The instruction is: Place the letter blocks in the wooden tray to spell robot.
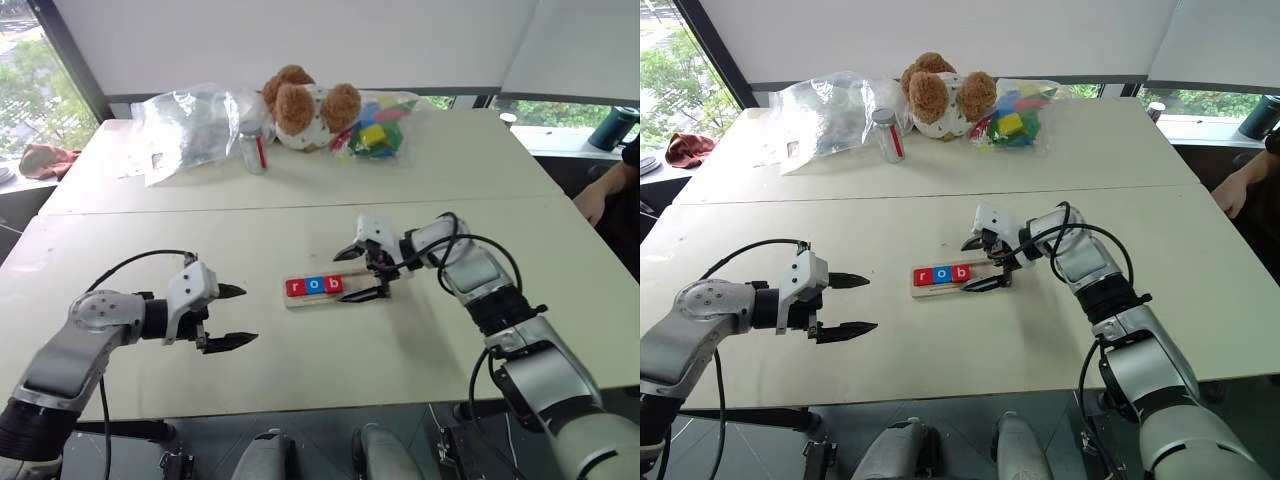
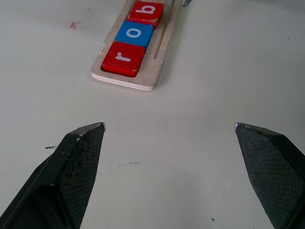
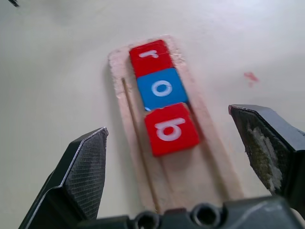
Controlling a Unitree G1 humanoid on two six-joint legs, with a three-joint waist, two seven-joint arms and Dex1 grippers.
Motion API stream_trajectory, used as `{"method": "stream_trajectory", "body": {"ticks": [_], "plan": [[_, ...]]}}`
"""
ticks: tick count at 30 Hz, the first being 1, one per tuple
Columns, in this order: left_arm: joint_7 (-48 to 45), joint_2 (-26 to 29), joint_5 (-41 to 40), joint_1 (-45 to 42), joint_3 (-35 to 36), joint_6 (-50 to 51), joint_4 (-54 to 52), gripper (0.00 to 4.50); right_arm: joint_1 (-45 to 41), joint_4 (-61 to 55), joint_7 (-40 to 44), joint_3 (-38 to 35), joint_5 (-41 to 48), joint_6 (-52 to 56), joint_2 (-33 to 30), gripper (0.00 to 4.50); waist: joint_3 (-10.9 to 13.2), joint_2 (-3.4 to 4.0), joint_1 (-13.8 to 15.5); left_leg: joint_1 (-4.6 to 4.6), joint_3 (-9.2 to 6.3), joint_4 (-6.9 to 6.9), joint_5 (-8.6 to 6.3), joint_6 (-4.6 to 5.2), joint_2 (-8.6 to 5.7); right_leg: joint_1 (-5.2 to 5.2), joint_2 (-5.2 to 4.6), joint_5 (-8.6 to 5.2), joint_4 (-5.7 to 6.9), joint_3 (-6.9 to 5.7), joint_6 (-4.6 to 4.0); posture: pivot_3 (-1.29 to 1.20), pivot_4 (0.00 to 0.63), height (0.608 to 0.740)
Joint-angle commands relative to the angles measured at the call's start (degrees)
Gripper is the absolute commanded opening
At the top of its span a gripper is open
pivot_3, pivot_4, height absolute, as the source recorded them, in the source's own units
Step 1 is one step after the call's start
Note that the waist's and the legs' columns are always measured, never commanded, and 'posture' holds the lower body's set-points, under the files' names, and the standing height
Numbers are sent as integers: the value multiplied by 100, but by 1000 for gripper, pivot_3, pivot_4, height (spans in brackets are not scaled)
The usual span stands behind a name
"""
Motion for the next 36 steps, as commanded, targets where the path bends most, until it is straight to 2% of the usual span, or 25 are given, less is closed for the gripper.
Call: {"method": "stream_trajectory", "body": {"ticks": [1, 5, 10, 25, 29, 33, 36], "plan": [[-29, -32, -110, -178, -10, 21, -174, 4500, -76, -297, -321, -501, 123, 88, -273, 4448, 0, 0, 3, -1, 0, 0, 0, 0, 0, 0, -1, 0, 0, 0, 0, 0, 150, 740], [-35, -125, -106, -401, -66, 60, -8, 4500, 426, -1101, -660, -611, 194, 124, -261, 4448, -1, -1, -2, -2, -1, -4, 0, 0, 2, -3, 0, 0, 0, -1, 0, 0, 150, 740], [-133, -174, -55, -602, -181, 13, 222, 4500, 732, -1348, -803, -373, 89, 79, -95, 4448, 0, -1, -36, -1, 4, -2, 0, 0, 3, -3, 4, 0, 1, 1, 0, 0, 150, 740], [-13, -205, 10, -368, -153, -21, 110, 4500, 229, 136, -1094, -65, -315, -871, 312, 4448, 0, -1, -24, -1, 3, 3, 1, 0, 3, -2, 6, 0, 3, 0, 0, 0, 150, 740], [36, -205, 8, -301, -162, -22, 51, 4500, 154, 223, -1077, -95, -304, -919, 345, 4448, 0, 0, -25, -1, 3, 2, 1, -1, 3, -2, 6, 0, 3, 0, 0, 0, 150, 740], [50, -182, 9, -293, -158, -24, 24, 4500, 356, -355, -885, -311, -17, -420, 151, 4448, 0, 0, -4, -2, 2, 2, 1, 0, 3, -2, 6, 0, 3, 0, 0, 0, 150, 740], [31, -129, -60, -338, -86, 15, -60, 4500, 565, -1196, -1191, -957, 379, 653, -127, 4448, 0, 0, 22, -4, 0, 2, 1, 0, 3, -2, 4, 0, 2, 0, 0, 0, 150, 740]]}}
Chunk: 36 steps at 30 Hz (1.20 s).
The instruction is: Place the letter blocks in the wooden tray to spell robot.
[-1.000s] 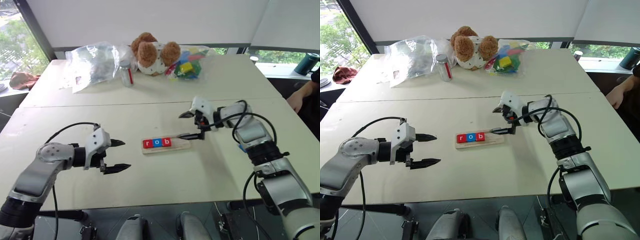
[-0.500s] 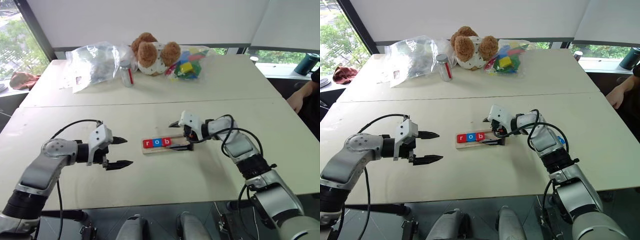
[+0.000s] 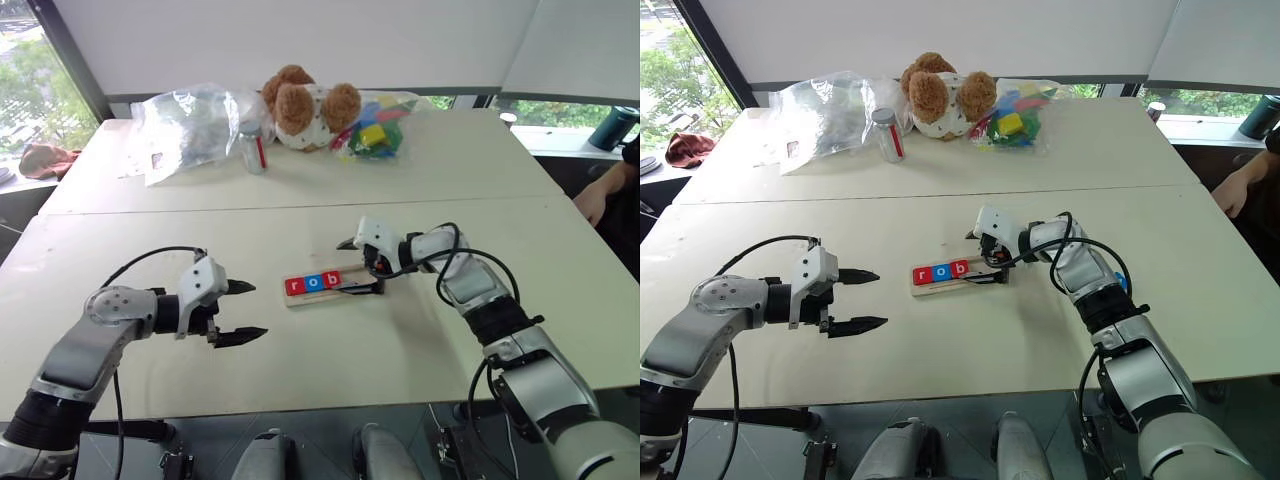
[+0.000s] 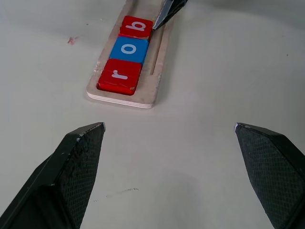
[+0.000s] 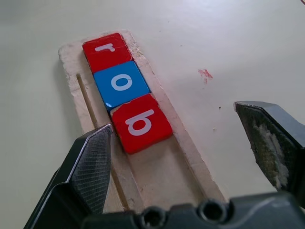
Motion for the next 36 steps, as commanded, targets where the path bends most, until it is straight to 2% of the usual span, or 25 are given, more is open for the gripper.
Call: {"method": "stream_trajectory", "body": {"ticks": [1, 3, 5, 7, 11, 14, 17, 25, 28, 33, 36], "plan": [[-36, 112, -116, -92, 164, 40, -252, 4500, 121, -1109, -589, -1047, 513, 1351, -321, 4448, 0, 0, 15, -2, -2, 1, 0, 0, 0, 0, -1, 0, 0, 0, 0, 0, 150, 740], [-57, 136, -211, -207, 211, 128, -324, 4500, 237, -1633, -1480, -1658, 487, 2216, -298, 4448, 0, 0, 6, -4, -2, 1, 0, 0, -1, 0, -4, 0, -2, 0, 0, 0, 150, 740], [-76, 130, -312, -377, 212, 246, -394, 4500, 415, -2216, -2632, -2186, 225, 3077, -4, 4448, -1, -1, 7, -4, -3, 1, 0, 0, 0, -1, -4, 0, -1, 0, 0, 0, 150, 740], [-97, 99, -394, -572, 157, 361, -430, 4500, 670, -2842, -3859, -2543, -173, 3888, 540, 4448, -4, -1, 2, -3, -8, -1, 1, -2, 1, -2, -3, 0, 1, -1, 0, 0, 150, 740], [-159, -33, -370, -854, -62, 376, -353, 4500, 1321, -3616, -5430, -2698, -681, 4586, 1686, 4448, -8, 1, -31, -3, -5, -12, 19, -35, 2, -9, 3, 0, 4, 2, 0, 0, 150, 740], [-197, -130, -291, -925, -173, 333, -271, 4500, 1559, -3617, -6019, -2721, -725, 4630, 2260, 4448, -6, 5, -33, -6, 3, -13, 22, -39, -1, -15, 5, 0, 7, 10, 0, 0, 150, 740], [-201, -168, -252, -963, -231, 317, -227, 4500, 1555, -3256, -6394, -2864, -641, 4511, 2542, 4448, -6, 4, -38, -4, 9, -5, 16, -25, -4, -13, 8, 0, 9, 15, 0, 0, 150, 740], [-129, -179, -206, -865, -220, 313, -255, 4500, 1227, -1974, -6769, -2990, -344, 3868, 2597, 4448, -6, 5, -54, 2, 5, -5, 9, -12, -4, -6, 13, 0, 9, 10, 0, 0, 150, 740], [-91, -168, -193, -805, -203, 293, -261, 4500, 1250, -1884, -6832, -2852, -348, 3778, 2583, 3644, -6, 5, -55, 10, 5, -6, 9, -11, -2, 0, 15, 0, 10, 11, 0, 0, 150, 740], [-69, -190, -183, -756, -211, 268, -242, 4500, 1305, -1965, -6879, -2695, -290, 3840, 2578, 1218, -7, 3, -40, 9, 5, -5, 9, -10, -2, 1, 15, 0, 10, 11, 0, 0, 150, 740], [-70, -208, -156, -761, -239, 243, -213, 4500, 1352, -2191, -6888, -2614, -323, 3952, 2479, 1198, -6, 3, -38, 9, 4, -4, 8, -9, -2, 2, 15, 0, 10, 11, 0, 0, 150, 740]]}}
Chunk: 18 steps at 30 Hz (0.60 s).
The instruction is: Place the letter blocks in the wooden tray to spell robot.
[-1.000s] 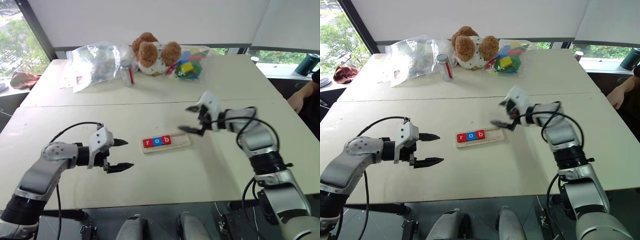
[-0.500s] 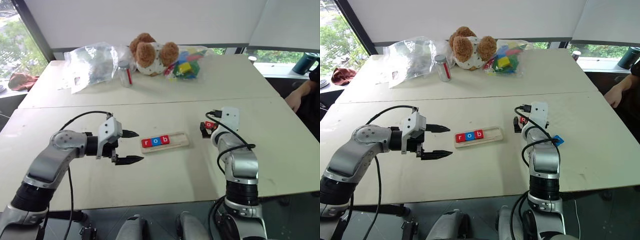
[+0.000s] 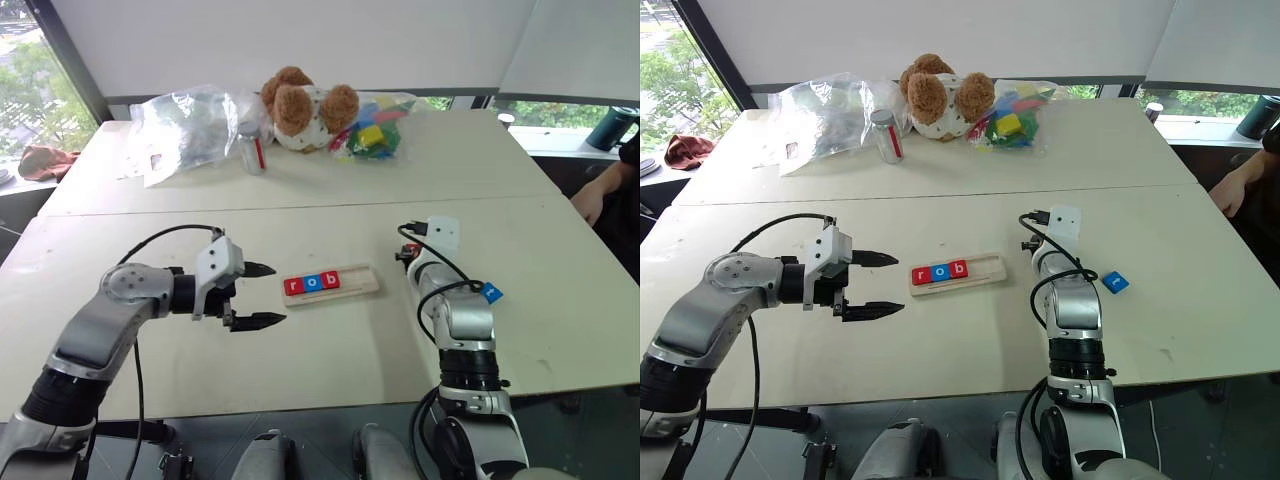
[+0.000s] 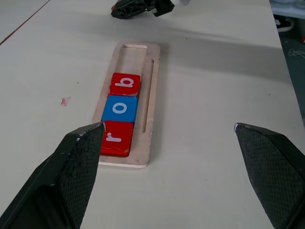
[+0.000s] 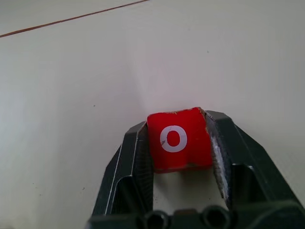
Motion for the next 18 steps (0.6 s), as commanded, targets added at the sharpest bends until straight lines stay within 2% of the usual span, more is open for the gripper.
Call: {"method": "stream_trajectory", "body": {"ticks": [1, 8, 11, 16, 17, 18], "plan": [[-8, -12, 63, -4, -22, -145, -8, 4500, 128, -606, -19, 77, -17, 309, -103, 1198, 0, 0, 7, 0, -2, 0, 0, 0, 0, 0, 1, 0, 0, -1, 0, 0, 150, 740], [-136, 9, 163, -82, -86, -284, 192, 4500, 971, -2683, 37, 222, 151, 1979, 197, 1198, 0, 0, 7, -4, -5, -5, -3, 5, 1, -5, 1, 0, -2, -1, 0, 0, 150, 740], [-183, 0, 169, -165, -97, -292, 294, 4500, 1212, -2954, -41, 235, 156, 2318, 428, 1198, 0, 0, 4, -4, -4, -3, -3, 5, 1, -4, 3, 0, 0, -1, 0, 0, 150, 740], [-274, -22, 226, -267, -165, -385, 447, 4500, 1251, -2742, -89, 119, 180, 2380, 652, 1198, -2, -3, 0, 3, -5, -2, -3, 5, 1, 1, 5, 0, 3, -3, 0, 0, 150, 740], [-281, -27, 232, -286, -174, -404, 476, 4500, 1244, -2689, -99, 93, 169, 2347, 643, 2276, -2, -3, -3, 3, -4, -2, -3, 5, 1, 1, 5, 0, 3, -3, 0, 0, 150, 740], [-287, -32, 239, -299, -180, -419, 499, 4500, 1239, -2664, -79, 115, 164, 2340, 601, 2699, -2, -4, -3, 3, -4, -2, -3, 5, 1, 1, 5, 0, 2, -3, 0, 0, 150, 740]]}}
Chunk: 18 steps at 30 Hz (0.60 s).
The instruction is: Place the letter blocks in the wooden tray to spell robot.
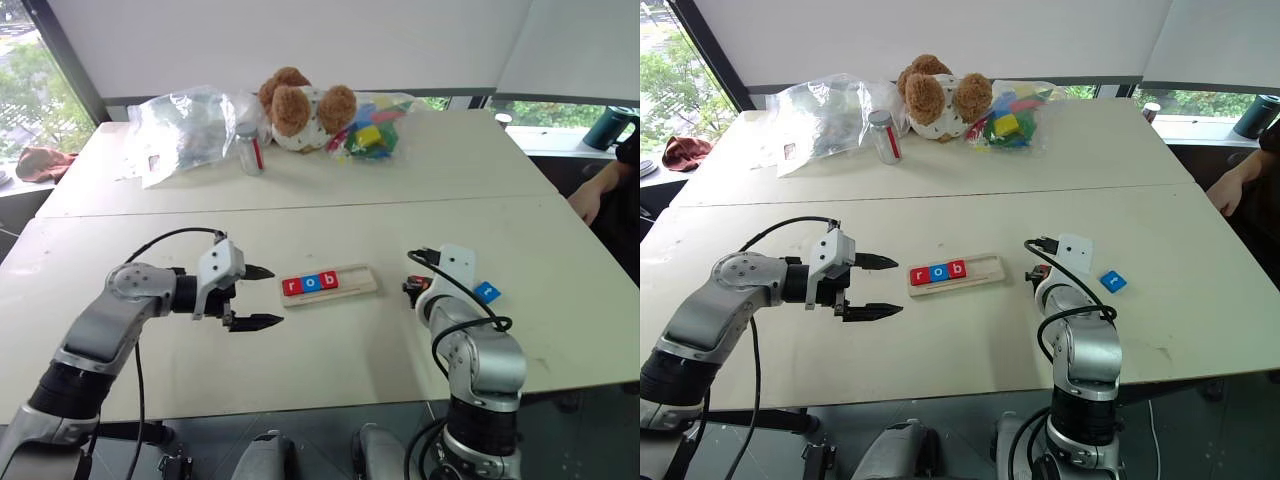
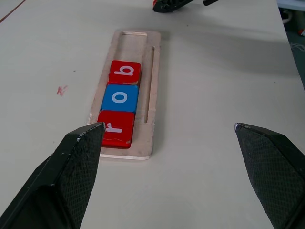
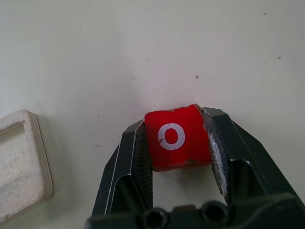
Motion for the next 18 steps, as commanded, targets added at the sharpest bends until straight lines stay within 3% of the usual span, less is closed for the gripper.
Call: {"method": "stream_trajectory", "body": {"ticks": [1, 3, 8, 12, 16, 18], "plan": [[-56, -11, 56, -144, 12, -165, 37, 4500, 13, 133, 28, 11, 61, 24, -16, 3315, -1, -1, -2, 0, 0, 0, 0, 0, 0, 0, 0, 0, 0, 0, 0, 0, 150, 740], [-69, -20, 77, -154, 5, -203, 86, 4500, -10, 55, 88, 87, 74, 56, -104, 4303, -1, -1, -8, 1, 0, 0, 0, 0, 0, 1, 0, 0, 1, 0, 0, 0, 150, 740], [-92, -5, 130, -175, 47, -264, 211, 4500, -387, -412, 864, 91, 490, 13, -887, 4464, 1, 1, -3, 1, 0, 0, 0, 0, 0, 0, 1, 0, 1, 0, 0, 0, 150, 740], [-272, 102, 87, -254, 87, -266, 289, 4500, -460, -62, 3123, 278, 1396, -984, -2733, 4464, 5, 3, 43, -2, 2, 4, -3, 8, -3, 4, 5, 0, -7, -11, 1, 0, 150, 740], [-663, 380, -8, -201, 82, -217, 135, 4500, -38, 1299, 5886, 607, 1550, -3683, -4761, 4464, 8, -4, 45, -1, -3, 3, -13, 24, -4, 22, 6, -2, -28, -19, 4, 0, 150, 740], [-726, 434, -32, -214, 102, -195, 117, 4500, -75, 2036, 6695, 738, 1590, -4609, -5181, 4464, 9, -6, 30, -1, 4, 4, -17, 30, -4, 26, 5, -5, -35, -17, 9, 0, 150, 740]]}}
